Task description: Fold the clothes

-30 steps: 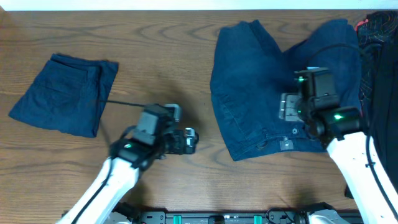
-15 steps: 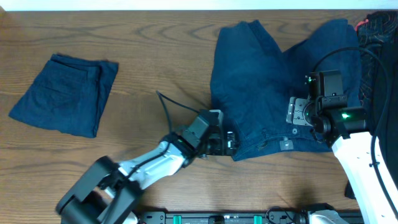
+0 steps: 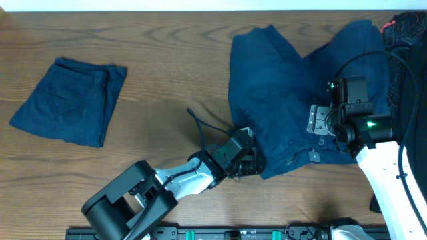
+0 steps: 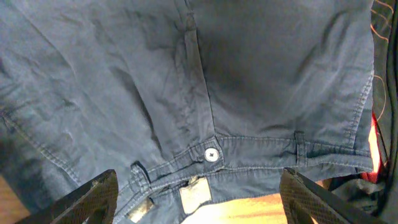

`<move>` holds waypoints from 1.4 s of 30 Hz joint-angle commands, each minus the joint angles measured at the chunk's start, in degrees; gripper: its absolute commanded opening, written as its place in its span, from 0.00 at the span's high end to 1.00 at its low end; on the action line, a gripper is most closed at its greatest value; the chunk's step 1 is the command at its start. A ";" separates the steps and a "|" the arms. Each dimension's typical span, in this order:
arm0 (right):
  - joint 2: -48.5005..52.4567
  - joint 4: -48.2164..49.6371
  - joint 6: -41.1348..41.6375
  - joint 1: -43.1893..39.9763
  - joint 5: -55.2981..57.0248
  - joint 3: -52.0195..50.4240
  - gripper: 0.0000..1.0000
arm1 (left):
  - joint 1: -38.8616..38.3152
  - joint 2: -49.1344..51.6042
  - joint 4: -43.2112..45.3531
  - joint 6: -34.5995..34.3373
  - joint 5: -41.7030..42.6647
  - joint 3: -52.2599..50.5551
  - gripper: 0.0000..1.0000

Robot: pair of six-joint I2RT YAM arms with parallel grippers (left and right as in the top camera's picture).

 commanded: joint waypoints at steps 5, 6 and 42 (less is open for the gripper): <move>-0.48 -0.31 0.83 -0.46 0.55 0.37 0.18 | -0.37 2.05 -1.36 -1.14 -1.20 -1.66 0.85; -0.48 -0.33 0.85 -0.46 0.55 0.37 0.18 | -0.37 2.05 -1.38 -1.14 -1.20 -1.66 0.91; -0.48 -2.34 0.63 -0.46 0.55 0.37 0.17 | 58.05 -21.27 -25.57 28.44 14.80 5.60 0.02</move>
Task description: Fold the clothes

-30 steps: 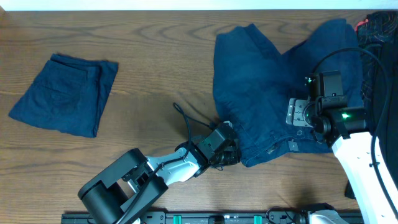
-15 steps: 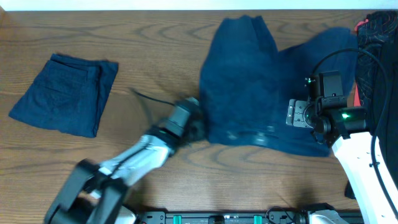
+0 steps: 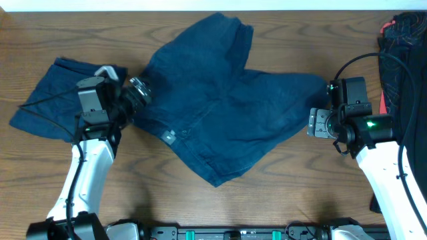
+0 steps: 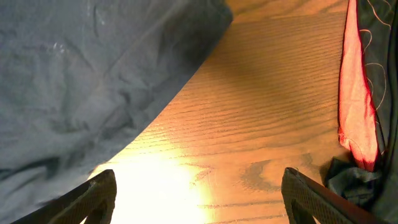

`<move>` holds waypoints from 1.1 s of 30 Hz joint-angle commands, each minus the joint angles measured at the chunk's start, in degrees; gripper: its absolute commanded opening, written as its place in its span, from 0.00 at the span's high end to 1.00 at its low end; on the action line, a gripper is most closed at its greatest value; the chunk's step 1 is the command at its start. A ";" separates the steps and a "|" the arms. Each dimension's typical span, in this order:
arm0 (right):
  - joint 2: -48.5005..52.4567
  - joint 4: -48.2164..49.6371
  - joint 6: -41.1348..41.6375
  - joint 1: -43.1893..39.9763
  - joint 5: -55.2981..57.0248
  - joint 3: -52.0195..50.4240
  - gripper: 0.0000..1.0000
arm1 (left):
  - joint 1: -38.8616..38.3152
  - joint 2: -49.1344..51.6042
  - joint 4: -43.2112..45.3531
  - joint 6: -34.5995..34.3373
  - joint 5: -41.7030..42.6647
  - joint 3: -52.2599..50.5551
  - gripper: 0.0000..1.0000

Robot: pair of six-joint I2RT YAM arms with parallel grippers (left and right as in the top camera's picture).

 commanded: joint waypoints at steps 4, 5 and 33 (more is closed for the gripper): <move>-0.48 0.00 0.63 -0.48 0.59 0.37 0.16 | -6.80 0.00 -23.23 -0.02 11.63 -0.59 0.02; -0.48 0.00 0.63 -0.48 0.57 0.37 0.16 | -8.33 0.04 -26.29 -0.02 11.65 -1.03 0.02; -0.46 0.81 0.66 -0.46 0.52 0.37 0.16 | -36.41 0.17 -14.51 -24.57 3.58 -10.93 0.34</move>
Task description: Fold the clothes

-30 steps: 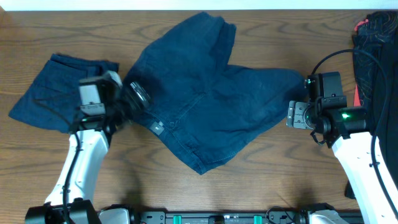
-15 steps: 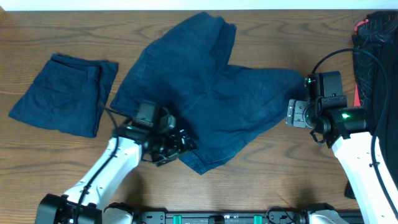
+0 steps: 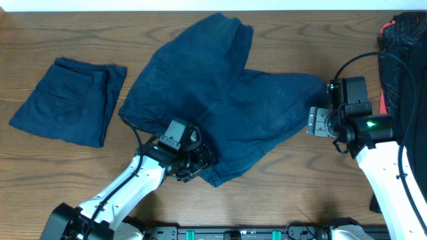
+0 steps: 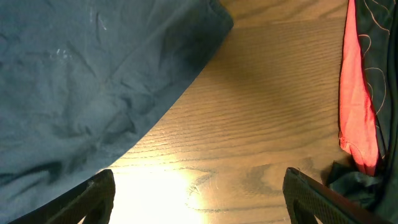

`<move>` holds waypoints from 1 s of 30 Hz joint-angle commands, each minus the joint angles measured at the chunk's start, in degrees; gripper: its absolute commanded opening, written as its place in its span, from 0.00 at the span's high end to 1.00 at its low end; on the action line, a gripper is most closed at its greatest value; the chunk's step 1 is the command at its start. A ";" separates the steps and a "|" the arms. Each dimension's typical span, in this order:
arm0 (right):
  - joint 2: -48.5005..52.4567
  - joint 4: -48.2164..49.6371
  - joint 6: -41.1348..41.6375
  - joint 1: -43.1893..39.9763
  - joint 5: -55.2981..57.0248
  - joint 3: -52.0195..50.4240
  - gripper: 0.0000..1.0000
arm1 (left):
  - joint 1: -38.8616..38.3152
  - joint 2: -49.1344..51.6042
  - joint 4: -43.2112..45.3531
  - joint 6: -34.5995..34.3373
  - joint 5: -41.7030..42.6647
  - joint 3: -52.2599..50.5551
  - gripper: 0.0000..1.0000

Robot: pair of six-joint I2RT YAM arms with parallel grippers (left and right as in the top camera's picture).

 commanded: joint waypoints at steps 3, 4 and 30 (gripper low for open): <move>-0.46 -0.13 0.63 -0.44 0.55 0.37 0.15 | -1.44 0.46 2.36 -3.15 -2.40 -1.07 0.35; -0.46 -0.28 0.63 -0.44 0.55 0.37 0.15 | -1.73 0.66 2.27 -3.65 -3.34 -1.07 0.35; 3.02 0.66 0.61 -0.76 -0.52 0.37 0.19 | 4.28 -5.88 -30.08 7.39 -19.76 -0.90 0.94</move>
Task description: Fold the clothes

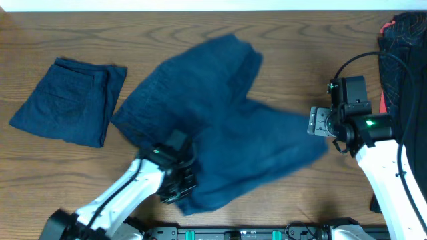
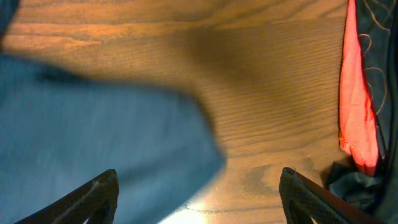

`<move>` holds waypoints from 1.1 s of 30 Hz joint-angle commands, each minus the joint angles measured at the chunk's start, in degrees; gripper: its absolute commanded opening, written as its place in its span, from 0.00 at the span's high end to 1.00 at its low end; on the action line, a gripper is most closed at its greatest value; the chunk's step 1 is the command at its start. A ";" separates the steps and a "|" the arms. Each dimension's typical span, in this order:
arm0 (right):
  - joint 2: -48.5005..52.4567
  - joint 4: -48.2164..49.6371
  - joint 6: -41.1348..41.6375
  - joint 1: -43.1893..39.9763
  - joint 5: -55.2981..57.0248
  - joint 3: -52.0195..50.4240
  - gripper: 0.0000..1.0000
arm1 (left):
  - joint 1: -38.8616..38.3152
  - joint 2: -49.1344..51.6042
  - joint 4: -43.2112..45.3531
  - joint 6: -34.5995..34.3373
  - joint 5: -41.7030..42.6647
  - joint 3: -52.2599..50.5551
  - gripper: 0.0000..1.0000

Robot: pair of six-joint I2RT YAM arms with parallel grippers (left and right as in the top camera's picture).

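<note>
A pair of dark blue shorts (image 1: pixel 227 113) lies spread across the middle of the table, blurred by motion. My left gripper (image 1: pixel 179 183) sits at their front left edge and looks shut on the cloth; no wrist view confirms it. My right gripper (image 1: pixel 312 124) hovers at the shorts' right edge. In the right wrist view this gripper (image 2: pixel 199 205) is wide open, with the blurred blue cloth (image 2: pixel 106 143) below its left finger and bare wood under the rest.
A folded dark blue garment (image 1: pixel 67 100) lies at the far left of the wooden table (image 1: pixel 300 33). A pile of dark and red clothes (image 1: pixel 403 40) sits at the right edge, also seen beside the right finger as red and dark cloth (image 2: pixel 354 93).
My left gripper has moved nearer the front edge, and the shorts have shifted to the front and right with it, now blurred. The right arm has stayed where it was, open.
The shorts first lay bunched at the right under my open right gripper, my left gripper at their front left corner. Then they lay spread mid-table, my left gripper at their left edge. Later it was at their front edge, and now they sit nearer the front.
</note>
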 commanded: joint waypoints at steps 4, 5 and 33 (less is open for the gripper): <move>5.86 -0.70 0.15 -0.66 -7.32 0.37 0.17 | 8.31 -6.45 -2.01 4.90 -12.55 0.07 0.91; 7.08 -1.51 -0.85 -0.66 -10.32 0.37 0.17 | 8.81 -6.82 -1.11 5.55 -12.59 0.07 0.90; 36.61 -3.98 -11.52 -0.87 -24.33 -0.81 0.99 | 9.73 -6.95 0.98 6.36 -12.48 0.07 0.88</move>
